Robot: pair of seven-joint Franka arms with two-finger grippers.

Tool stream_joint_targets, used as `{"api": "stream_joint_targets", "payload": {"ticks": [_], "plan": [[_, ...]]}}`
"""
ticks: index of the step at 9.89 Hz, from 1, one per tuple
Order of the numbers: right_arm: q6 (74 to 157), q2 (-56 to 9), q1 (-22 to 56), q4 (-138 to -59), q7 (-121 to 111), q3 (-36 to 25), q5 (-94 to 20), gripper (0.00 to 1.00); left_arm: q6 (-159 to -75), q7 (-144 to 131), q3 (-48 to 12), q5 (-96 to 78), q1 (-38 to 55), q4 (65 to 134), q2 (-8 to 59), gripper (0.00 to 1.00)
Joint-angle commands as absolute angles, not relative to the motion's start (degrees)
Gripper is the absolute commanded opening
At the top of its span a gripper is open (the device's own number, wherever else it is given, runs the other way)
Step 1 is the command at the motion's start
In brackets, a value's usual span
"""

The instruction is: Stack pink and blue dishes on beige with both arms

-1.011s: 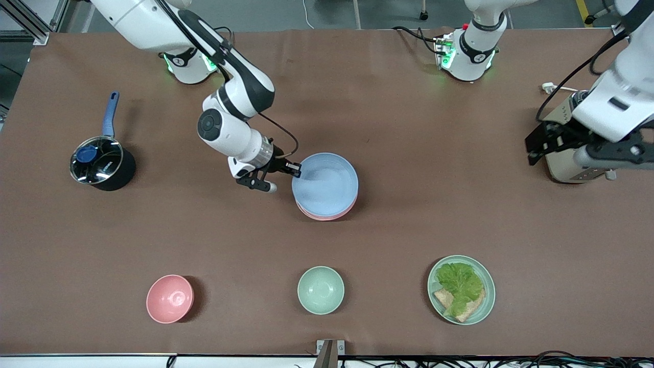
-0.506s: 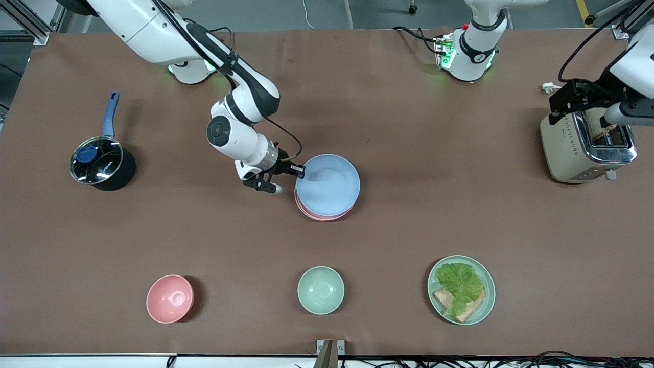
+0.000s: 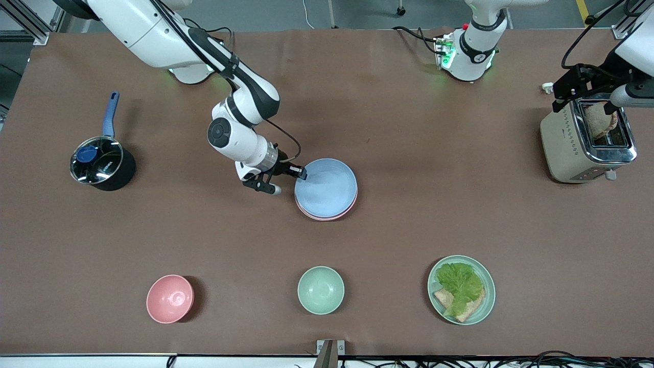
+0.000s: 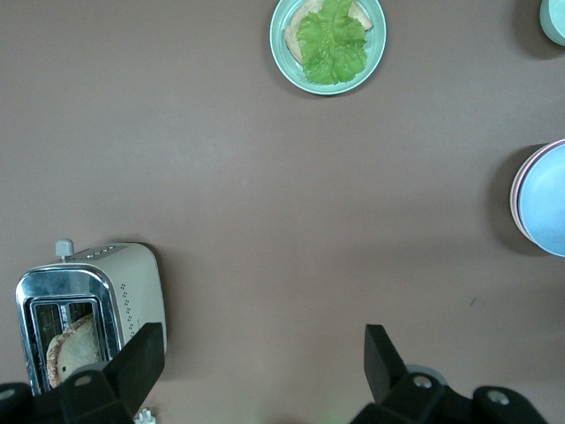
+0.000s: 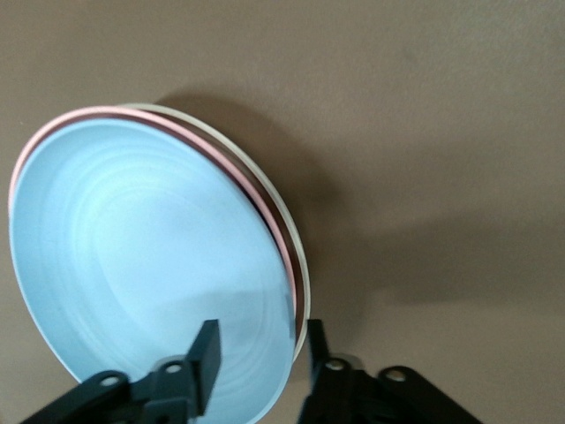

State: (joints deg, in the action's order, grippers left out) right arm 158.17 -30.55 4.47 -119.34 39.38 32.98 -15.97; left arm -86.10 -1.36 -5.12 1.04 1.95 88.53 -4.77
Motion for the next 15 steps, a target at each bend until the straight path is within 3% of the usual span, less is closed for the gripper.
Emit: {"api": "stream_joint_targets", "payload": {"ticks": [1, 4, 6, 8, 10, 13, 15], "plan": [[153.2, -21.1, 0.4, -120.8, 39.8, 33.0, -14.5, 1.00, -85.9, -1.3, -4.6, 1.3, 2.5, 85.8, -1.3, 1.00], [129.7, -6.2, -1.5, -117.9, 39.6, 22.6, -0.8, 1.00, -85.9, -1.8, -4.6, 1.3, 2.6, 86.0, -0.8, 1.00], [119.0, -1.7, -1.3, -111.9, 31.5, 13.7, 2.8, 1.00, -85.3, -1.8, -4.7, 1.2, 2.6, 85.8, -0.8, 1.00], [110.4, 0.3, -1.2, -104.8, 21.0, 5.9, 2.8, 1.00, -85.3, -1.8, -4.7, 1.2, 2.6, 85.8, -0.8, 1.00], [97.2, 0.1, -1.5, -93.1, 16.3, 2.5, 2.3, 1.00, -85.2, -1.8, -4.7, 1.1, 2.7, 85.9, -0.8, 1.00], [86.5, 0.2, -1.6, -84.1, 6.7, -3.1, 1.8, 1.00, -84.6, -1.8, -4.7, 1.0, 2.6, 85.8, -1.1, 1.00], [82.6, -0.1, -2.2, -80.9, 6.1, -3.3, 1.8, 1.00, -84.6, -1.8, -4.7, 1.1, 2.6, 85.8, -1.2, 1.00]]}}
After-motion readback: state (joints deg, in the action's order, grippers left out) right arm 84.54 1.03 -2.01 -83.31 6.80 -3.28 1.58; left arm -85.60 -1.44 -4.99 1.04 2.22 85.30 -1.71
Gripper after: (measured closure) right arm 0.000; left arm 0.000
